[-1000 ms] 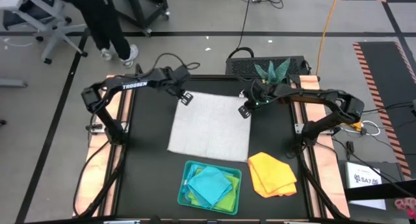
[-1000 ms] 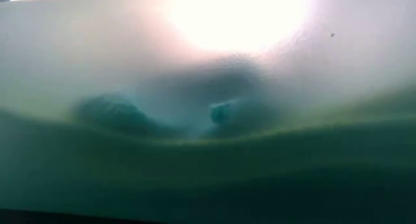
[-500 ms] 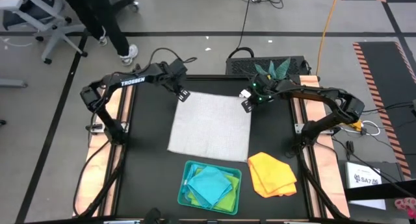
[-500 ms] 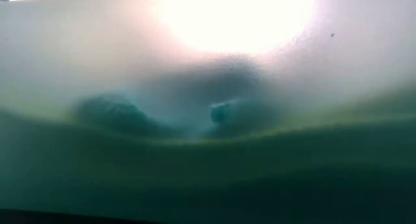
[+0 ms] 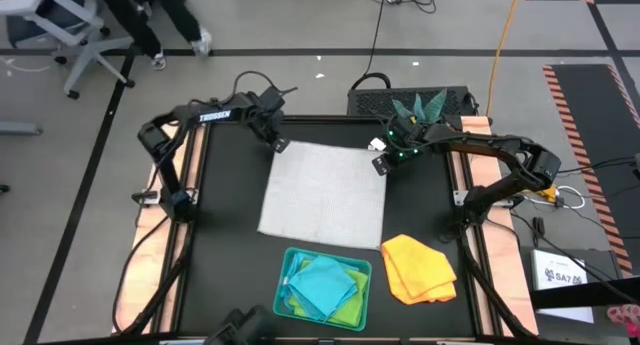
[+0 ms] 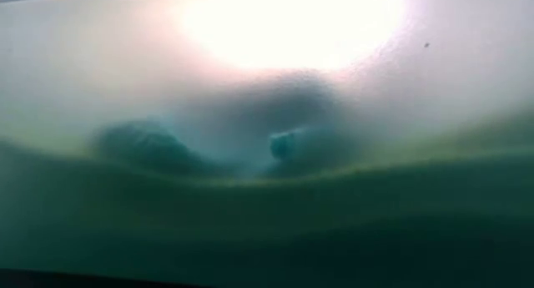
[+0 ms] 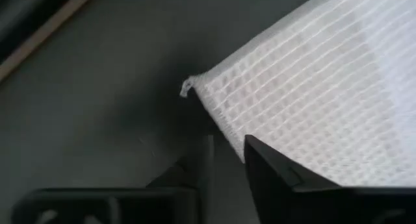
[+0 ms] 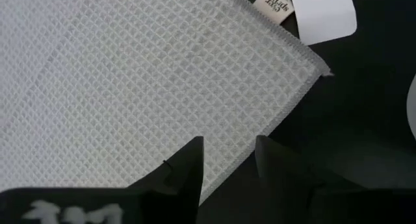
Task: Fold microfiber towels
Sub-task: Fold the gray microfiber cloth
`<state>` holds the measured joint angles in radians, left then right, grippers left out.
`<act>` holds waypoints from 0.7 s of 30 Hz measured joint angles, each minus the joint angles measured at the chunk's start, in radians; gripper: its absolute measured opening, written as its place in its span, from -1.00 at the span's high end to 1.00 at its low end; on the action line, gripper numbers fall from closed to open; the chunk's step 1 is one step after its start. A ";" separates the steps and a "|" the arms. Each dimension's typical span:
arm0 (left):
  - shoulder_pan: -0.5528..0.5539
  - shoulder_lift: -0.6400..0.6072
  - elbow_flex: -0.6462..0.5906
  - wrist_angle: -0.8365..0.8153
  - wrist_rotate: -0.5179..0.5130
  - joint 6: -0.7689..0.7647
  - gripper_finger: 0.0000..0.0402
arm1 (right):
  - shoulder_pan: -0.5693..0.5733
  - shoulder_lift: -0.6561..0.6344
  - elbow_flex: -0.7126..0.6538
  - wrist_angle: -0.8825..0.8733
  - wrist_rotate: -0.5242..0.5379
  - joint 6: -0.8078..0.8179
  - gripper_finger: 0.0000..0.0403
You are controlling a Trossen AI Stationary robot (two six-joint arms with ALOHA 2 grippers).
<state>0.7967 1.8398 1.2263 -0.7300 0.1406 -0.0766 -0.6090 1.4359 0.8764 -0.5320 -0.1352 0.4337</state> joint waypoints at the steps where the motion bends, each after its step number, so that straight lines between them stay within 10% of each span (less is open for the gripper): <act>1: 0.002 0.014 0.000 0.000 0.000 0.000 0.48 | 0.000 0.000 0.000 0.000 0.000 0.000 0.35; 11: 0.008 0.061 0.000 0.144 -0.005 -0.015 -0.03 | 0.000 0.000 0.000 0.000 0.000 0.026 0.35; 21: 0.018 0.062 0.000 0.154 0.016 0.007 -0.13 | 0.000 0.000 0.000 0.014 0.001 0.027 0.35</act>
<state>0.8147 1.9017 1.2259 -0.5759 0.1563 -0.0692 -0.6090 1.4357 0.8768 -0.5177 -0.1345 0.4603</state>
